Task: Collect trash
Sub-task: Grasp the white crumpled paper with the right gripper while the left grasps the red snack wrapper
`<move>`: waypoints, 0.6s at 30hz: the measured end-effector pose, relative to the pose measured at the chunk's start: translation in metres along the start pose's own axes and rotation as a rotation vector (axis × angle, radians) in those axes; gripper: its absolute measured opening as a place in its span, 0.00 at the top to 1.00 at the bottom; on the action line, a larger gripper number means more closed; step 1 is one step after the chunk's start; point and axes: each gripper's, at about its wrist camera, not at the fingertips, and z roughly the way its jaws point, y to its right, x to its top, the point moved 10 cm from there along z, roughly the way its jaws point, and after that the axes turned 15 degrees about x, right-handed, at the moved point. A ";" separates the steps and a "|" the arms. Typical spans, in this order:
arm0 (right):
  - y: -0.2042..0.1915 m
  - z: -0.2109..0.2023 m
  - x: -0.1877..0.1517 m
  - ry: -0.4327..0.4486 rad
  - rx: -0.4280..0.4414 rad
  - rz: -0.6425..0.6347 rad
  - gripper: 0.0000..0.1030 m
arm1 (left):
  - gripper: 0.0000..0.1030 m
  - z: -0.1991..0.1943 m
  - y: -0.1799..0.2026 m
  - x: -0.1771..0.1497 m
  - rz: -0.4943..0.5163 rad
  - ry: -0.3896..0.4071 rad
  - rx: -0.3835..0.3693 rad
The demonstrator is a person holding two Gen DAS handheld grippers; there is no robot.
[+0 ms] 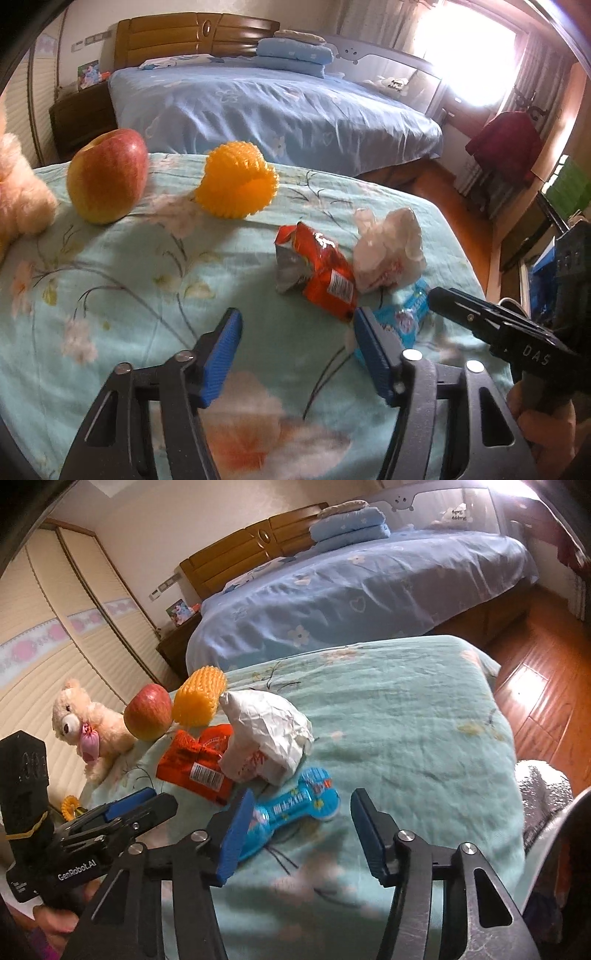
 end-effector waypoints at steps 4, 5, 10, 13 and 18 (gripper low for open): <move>-0.001 0.009 0.004 -0.011 0.019 -0.005 0.47 | 0.63 0.013 0.004 0.005 0.005 -0.009 -0.016; -0.001 0.011 0.005 -0.014 0.022 -0.007 0.47 | 0.67 0.016 0.005 0.007 0.005 -0.012 -0.019; -0.002 0.023 0.011 -0.027 0.029 -0.019 0.51 | 0.93 0.028 0.012 0.011 0.017 -0.014 -0.050; -0.004 0.030 0.012 -0.039 0.028 -0.032 0.64 | 0.98 0.030 0.015 0.012 0.027 0.002 -0.053; -0.006 0.032 0.013 -0.044 0.018 -0.057 0.87 | 1.00 0.025 0.012 0.012 0.030 0.026 -0.049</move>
